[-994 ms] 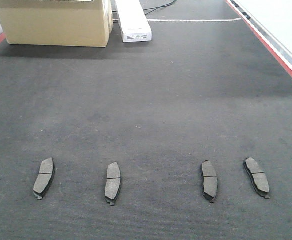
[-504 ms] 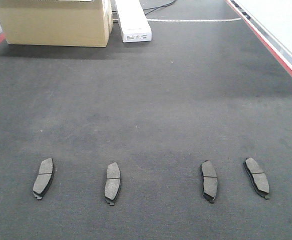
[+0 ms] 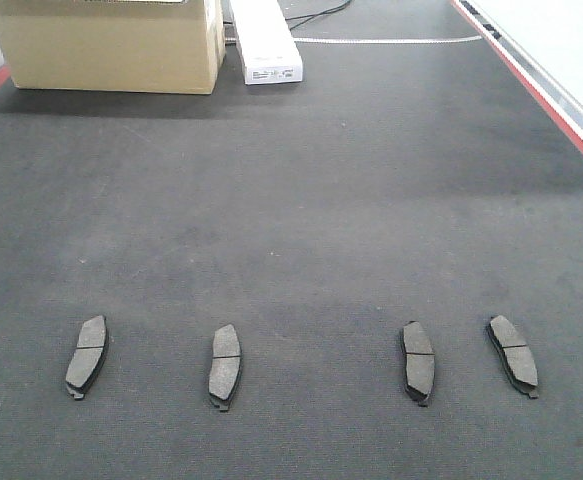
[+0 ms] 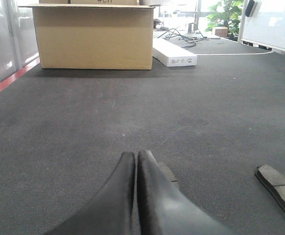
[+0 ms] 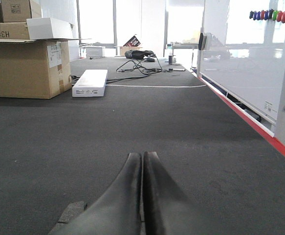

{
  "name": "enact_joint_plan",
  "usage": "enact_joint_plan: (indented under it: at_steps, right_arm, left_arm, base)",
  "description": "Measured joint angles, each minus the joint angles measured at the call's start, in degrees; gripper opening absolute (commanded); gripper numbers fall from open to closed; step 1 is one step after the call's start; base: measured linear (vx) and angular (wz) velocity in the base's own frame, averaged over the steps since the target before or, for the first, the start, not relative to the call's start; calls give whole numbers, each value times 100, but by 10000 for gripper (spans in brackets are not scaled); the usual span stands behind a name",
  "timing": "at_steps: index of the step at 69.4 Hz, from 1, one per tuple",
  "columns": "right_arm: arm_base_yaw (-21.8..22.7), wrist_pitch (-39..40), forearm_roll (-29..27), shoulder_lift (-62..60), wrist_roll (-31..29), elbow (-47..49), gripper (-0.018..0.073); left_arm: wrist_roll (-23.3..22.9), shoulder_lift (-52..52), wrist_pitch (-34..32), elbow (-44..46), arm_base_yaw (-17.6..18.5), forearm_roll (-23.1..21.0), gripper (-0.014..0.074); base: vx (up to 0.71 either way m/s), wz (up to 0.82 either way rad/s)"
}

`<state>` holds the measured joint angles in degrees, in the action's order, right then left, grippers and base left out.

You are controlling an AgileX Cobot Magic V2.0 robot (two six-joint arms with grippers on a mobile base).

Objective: Move and align brake pads A on conveyor

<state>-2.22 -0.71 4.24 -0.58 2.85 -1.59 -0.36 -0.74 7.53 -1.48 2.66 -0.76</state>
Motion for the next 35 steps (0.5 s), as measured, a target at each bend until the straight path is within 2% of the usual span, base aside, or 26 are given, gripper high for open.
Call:
enact_joint_plan:
  at_steps: [35]
  right_arm:
    - [0,0,0,0,2,0,-10]
  left_arm:
    - [0,0,0,0,0,0,-6]
  base:
    - [0,0]
